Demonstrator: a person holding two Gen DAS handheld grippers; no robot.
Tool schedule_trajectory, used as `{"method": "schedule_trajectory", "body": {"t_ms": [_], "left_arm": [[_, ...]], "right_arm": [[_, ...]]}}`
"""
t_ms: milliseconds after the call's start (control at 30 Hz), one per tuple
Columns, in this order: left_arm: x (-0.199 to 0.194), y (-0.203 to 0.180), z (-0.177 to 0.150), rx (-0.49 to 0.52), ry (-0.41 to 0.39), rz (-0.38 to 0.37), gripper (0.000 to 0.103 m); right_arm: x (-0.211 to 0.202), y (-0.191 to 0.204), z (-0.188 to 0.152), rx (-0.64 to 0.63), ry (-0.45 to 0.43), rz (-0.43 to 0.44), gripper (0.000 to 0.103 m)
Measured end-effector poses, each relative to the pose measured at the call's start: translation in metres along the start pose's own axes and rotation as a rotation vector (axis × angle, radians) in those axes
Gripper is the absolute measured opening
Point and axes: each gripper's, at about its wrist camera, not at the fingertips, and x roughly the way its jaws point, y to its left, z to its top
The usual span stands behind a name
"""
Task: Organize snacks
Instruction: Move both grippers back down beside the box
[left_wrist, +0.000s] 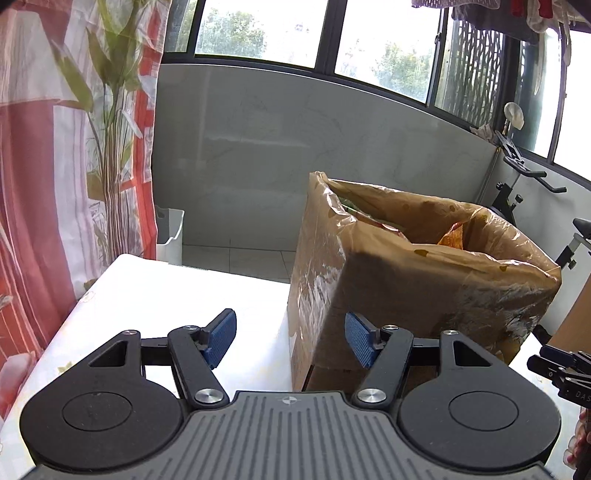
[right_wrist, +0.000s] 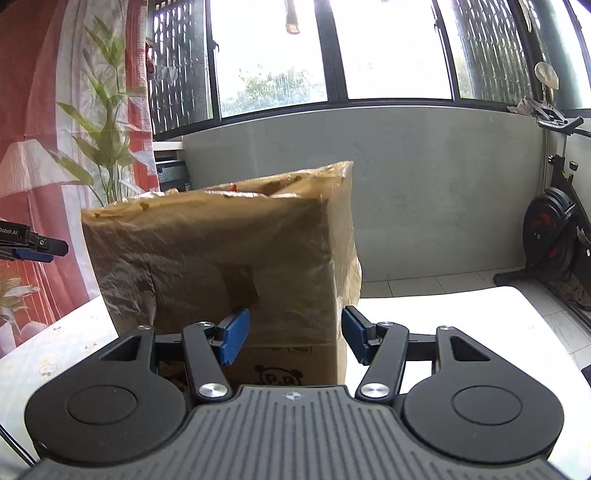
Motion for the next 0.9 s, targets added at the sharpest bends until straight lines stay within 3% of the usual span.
{"method": "schedule_trajectory", "body": {"t_ms": [167, 433, 667, 833, 900], "left_arm": [[0.015, -0.004, -0.016, 0.007, 0.055, -0.010, 0.067], [0.026, -0.013, -0.027, 0.039, 0.092, -0.039, 0.067], [0.028, -0.014, -0.040, 0.031, 0.116, -0.045, 0.067], [0.026, -0.016, -0.044, 0.021, 0.125, -0.050, 0.067], [0.024, -0.016, -0.045, 0.024, 0.126, -0.048, 0.067]], "right_arm": [[0.036, -0.010, -0.029, -0.004, 0.175, -0.059, 0.056], [0.070, -0.018, -0.048, -0.038, 0.333, -0.145, 0.053], [0.039, -0.009, -0.065, -0.082, 0.400, -0.080, 0.051], [0.021, 0.012, -0.067, -0.173, 0.451, 0.057, 0.050], [0.021, 0.018, -0.063, -0.242, 0.427, 0.083, 0.050]]}}
